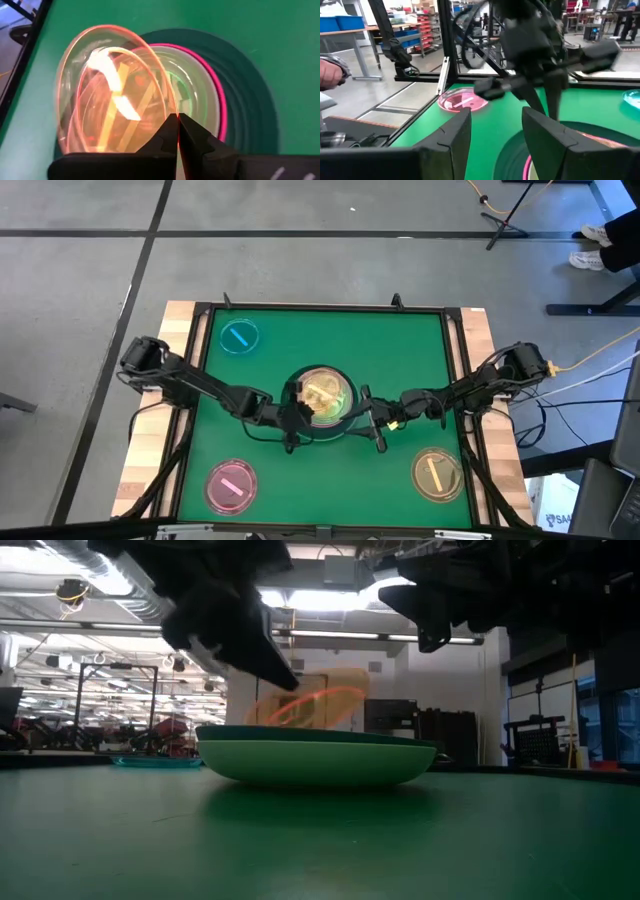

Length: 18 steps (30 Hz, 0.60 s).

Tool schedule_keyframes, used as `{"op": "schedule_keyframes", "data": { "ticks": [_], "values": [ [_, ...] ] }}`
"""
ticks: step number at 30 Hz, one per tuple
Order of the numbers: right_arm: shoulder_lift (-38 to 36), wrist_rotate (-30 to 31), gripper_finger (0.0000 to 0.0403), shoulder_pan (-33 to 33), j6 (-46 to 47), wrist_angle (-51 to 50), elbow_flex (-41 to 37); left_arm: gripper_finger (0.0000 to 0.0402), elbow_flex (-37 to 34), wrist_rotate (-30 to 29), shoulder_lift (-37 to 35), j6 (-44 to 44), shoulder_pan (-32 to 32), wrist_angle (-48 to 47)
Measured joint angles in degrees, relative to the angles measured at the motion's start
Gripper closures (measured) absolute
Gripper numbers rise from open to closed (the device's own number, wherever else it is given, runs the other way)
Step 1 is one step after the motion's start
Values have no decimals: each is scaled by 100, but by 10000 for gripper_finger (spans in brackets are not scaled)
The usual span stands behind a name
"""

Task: Stack plastic plates
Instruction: Stack the left transparent orange plate on top of the transparent green plate

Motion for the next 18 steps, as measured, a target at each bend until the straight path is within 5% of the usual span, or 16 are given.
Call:
{"op": "schedule_keyframes", "data": {
  "ticks": [18],
  "values": [
    [11, 56, 233, 2, -31, -136, 0, 397, 0, 251, 438, 102, 295, 371]
  ]
}}
